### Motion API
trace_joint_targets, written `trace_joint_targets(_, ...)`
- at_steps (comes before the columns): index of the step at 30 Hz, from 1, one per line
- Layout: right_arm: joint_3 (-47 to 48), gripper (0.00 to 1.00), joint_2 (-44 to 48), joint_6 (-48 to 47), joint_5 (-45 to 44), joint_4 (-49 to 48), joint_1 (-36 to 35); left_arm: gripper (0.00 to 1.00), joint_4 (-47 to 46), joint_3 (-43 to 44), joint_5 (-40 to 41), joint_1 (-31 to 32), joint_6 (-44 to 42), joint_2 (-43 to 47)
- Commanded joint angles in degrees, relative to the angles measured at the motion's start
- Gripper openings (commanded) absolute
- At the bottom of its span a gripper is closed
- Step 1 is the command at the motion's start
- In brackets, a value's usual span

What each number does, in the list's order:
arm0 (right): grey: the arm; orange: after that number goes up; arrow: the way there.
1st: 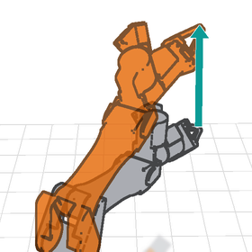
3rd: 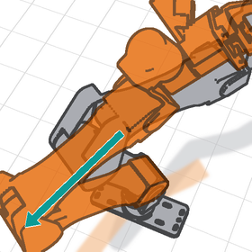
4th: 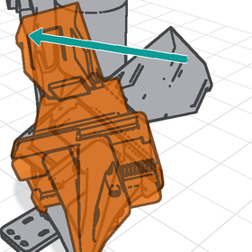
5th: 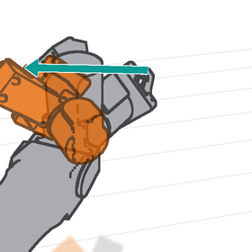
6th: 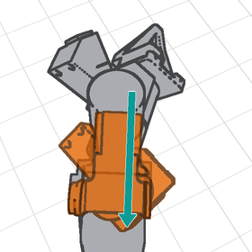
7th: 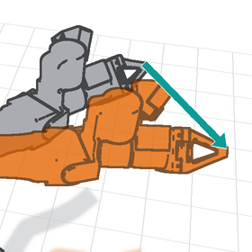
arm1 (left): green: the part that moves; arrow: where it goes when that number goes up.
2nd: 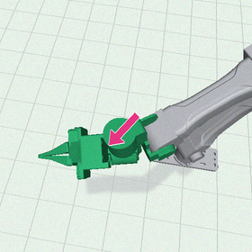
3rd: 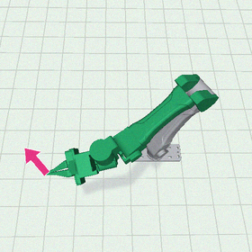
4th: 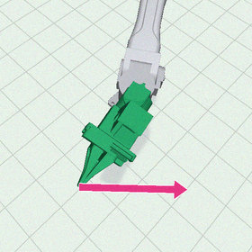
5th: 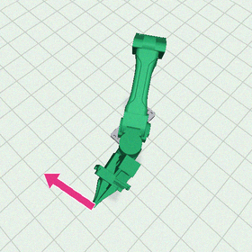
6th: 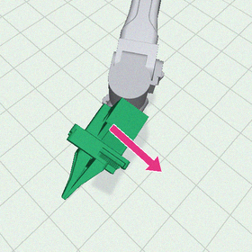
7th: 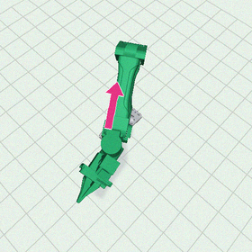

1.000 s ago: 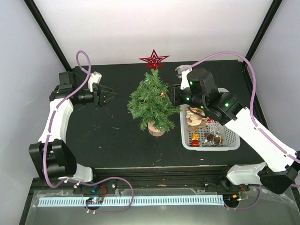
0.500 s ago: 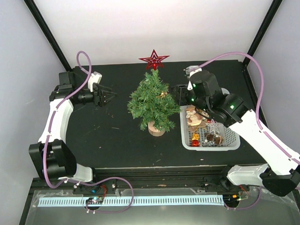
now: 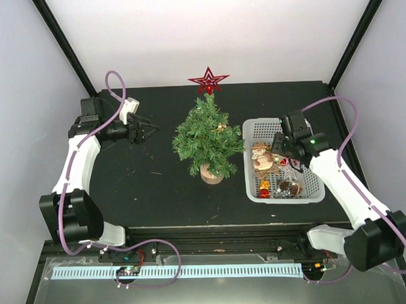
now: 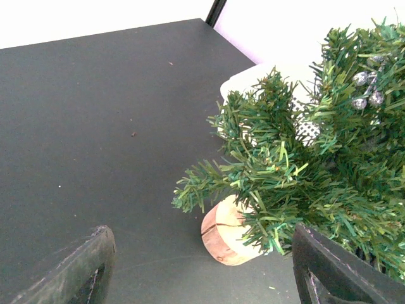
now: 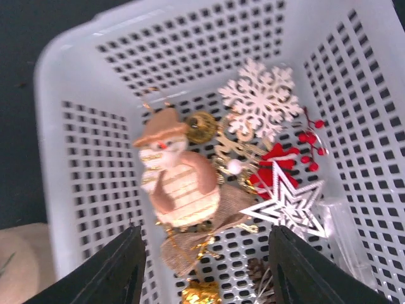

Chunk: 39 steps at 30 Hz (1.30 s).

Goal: Decorate the small christmas tree

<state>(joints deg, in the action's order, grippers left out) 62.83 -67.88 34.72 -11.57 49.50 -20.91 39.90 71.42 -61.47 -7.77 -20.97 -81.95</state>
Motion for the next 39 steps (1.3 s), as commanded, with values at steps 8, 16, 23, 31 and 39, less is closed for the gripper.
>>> trace_joint_targets(8, -5.0, 0.42, -13.7, 6.5, 7.3, -10.3, 15.3, 0.77, -2.5, -1.2, 0.8, 0.5, 1.1, 1.5)
trace_joint_targets(16, -4.7, 0.36, -21.2, 9.3, 6.6, -13.5, 18.2, 0.77, -3.4, -1.5, 0.2, 0.9, 1.9, 1.4)
trace_joint_targets(23, -3.4, 0.35, -24.7, 9.5, 3.8, -13.7, 19.6, 0.77, -3.7, -1.8, -0.1, 1.2, 1.8, 1.2)
trace_joint_targets(31, -3.2, 0.34, -26.5, 8.8, 0.1, -14.0, 19.7, 0.77, -4.0, -2.0, -0.8, 1.6, 1.9, 0.8)
trace_joint_targets(39, -2.4, 0.32, -28.5, 7.3, -2.1, -15.0, 19.7, 0.77, -3.9, -1.9, -0.8, 2.0, 1.8, 0.9)
